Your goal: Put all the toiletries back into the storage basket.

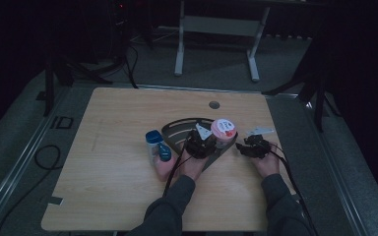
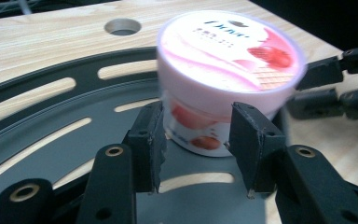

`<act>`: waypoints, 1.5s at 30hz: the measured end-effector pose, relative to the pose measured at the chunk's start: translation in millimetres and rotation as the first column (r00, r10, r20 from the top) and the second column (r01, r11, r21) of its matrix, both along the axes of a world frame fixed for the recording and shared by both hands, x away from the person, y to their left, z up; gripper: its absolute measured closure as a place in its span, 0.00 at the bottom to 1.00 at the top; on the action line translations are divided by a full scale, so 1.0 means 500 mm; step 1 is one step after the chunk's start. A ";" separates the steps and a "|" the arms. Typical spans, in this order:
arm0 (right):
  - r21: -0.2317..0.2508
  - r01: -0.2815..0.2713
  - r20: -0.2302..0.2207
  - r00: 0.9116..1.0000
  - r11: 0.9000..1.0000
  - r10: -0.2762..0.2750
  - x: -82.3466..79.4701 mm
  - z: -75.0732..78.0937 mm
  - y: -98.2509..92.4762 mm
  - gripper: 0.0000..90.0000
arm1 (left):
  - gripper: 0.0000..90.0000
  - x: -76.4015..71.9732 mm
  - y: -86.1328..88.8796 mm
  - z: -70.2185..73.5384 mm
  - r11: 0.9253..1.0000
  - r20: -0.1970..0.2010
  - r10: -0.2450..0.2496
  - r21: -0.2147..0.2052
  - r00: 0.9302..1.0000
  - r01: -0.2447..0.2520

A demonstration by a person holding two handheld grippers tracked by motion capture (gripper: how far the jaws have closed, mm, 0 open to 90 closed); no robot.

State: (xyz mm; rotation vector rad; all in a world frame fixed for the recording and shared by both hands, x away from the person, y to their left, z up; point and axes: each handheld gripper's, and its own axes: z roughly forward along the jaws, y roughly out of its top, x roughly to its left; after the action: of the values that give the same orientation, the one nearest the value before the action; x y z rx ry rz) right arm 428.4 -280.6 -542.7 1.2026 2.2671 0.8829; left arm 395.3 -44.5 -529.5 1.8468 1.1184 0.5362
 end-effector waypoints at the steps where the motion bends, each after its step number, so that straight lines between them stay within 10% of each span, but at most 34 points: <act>1: -0.006 -0.010 0.002 1.000 1.000 0.010 -0.009 -0.001 0.002 0.56 | 0.60 -0.009 0.001 0.003 1.000 0.004 -0.021 -0.005 1.000 0.021; 27: 0.022 -0.046 -0.009 0.999 0.999 0.046 -0.163 -0.016 0.027 0.36 | 0.52 -0.129 0.024 0.008 0.973 0.029 -0.228 -0.023 0.973 0.228; 45: 0.077 -0.045 0.001 0.999 0.996 0.045 -0.184 -0.031 0.015 0.31 | 0.54 -0.175 0.058 0.050 0.948 0.047 -0.312 -0.050 0.949 0.314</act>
State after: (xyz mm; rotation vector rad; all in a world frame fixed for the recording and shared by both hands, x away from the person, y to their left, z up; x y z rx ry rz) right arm 336.3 -272.9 -558.1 1.1881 2.2877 0.9949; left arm 307.9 -15.7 -504.7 1.9083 0.7842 0.3487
